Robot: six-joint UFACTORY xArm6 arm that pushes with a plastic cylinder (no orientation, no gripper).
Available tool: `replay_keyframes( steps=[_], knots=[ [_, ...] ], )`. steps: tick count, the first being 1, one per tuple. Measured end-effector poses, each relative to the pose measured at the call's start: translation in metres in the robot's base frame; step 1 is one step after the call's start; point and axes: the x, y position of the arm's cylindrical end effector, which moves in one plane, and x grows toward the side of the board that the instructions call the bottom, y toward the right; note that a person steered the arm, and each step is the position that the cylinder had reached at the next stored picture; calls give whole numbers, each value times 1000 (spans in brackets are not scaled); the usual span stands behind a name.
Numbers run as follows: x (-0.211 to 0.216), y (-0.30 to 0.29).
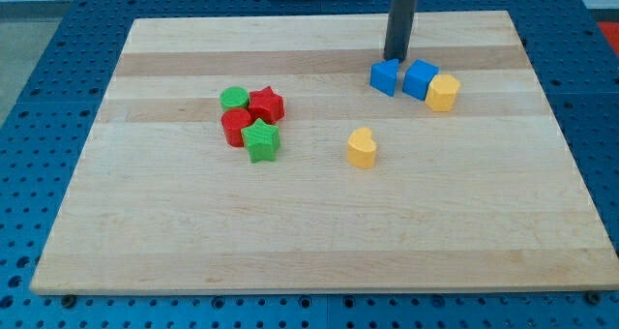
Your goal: Push the yellow heart to the center
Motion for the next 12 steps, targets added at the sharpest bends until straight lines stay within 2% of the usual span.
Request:
replay_keyframes(
  steps=[1, 2, 3, 4, 5, 6, 8, 9, 11, 12],
  knots=[
    [1, -18],
    [23, -60],
    [70, -81],
    [145, -82],
    [192, -82],
    [202, -85],
    [251, -79],
    [186, -78],
    [-10, -78],
    [-72, -78]
  ],
)
